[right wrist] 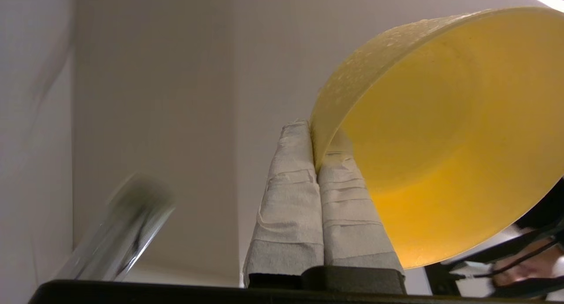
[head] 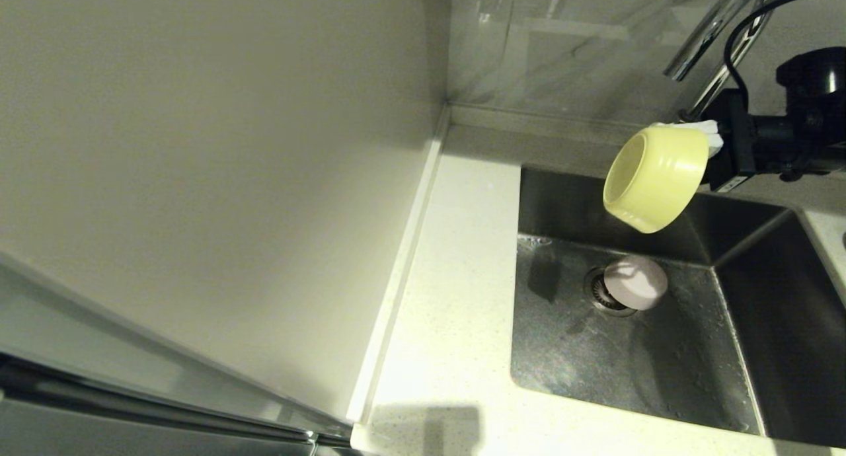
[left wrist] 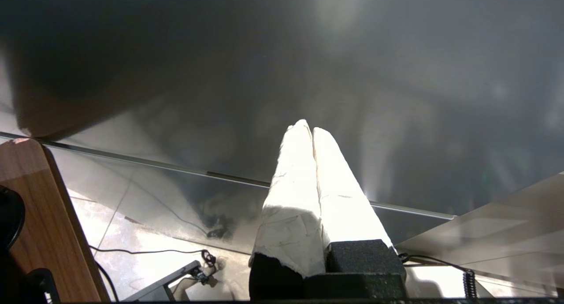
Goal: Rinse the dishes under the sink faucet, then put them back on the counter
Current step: Put a bowl back to the table from the sink
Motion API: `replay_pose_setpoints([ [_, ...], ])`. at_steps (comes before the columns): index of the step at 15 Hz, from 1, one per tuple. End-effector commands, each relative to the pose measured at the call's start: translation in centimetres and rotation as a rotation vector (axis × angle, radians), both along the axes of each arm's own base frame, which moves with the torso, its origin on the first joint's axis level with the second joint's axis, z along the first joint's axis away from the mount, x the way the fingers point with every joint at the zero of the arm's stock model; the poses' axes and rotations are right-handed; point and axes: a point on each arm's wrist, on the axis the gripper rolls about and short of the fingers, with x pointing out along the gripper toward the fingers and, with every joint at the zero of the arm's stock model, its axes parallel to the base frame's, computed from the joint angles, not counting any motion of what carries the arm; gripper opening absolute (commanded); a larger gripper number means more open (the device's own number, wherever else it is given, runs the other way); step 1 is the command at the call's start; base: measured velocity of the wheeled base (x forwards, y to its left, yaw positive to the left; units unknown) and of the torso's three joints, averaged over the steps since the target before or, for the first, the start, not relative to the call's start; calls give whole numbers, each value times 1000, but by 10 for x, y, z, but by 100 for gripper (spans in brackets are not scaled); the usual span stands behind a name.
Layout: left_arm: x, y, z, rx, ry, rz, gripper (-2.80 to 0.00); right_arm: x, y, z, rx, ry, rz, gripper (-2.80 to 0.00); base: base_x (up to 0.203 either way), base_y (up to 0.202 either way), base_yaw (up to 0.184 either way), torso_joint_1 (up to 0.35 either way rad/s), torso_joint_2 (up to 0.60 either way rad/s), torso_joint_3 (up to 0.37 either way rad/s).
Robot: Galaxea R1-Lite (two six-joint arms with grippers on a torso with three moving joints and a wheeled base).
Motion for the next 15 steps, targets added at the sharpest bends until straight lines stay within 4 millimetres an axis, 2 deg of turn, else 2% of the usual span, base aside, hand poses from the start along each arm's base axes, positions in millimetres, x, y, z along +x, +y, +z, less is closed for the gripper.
replay_pose_setpoints([
  [1,0,0,-1,0,3,0,-280,1,-15,1,22,20,-20,-280,0,0,0,0,0,0],
  [2,0,0,-1,0,3,0,-280,2,-20,-9,32,54,-32,-280,0,0,0,0,0,0],
  [3,0,0,-1,0,3,0,-280,-1,-29,-9,28,32,-53,-280,0,0,0,0,0,0],
  [8,0,0,-1,0,3,0,-280,-27,-71,18,-23,-160,-154,-280,0,0,0,0,0,0],
  [13,0,0,-1,0,3,0,-280,-86,-122,47,-130,-362,-349,-280,0,0,0,0,0,0],
  [15,0,0,-1,0,3,0,-280,-107,-140,62,-226,-524,-416,-280,0,0,0,0,0,0],
])
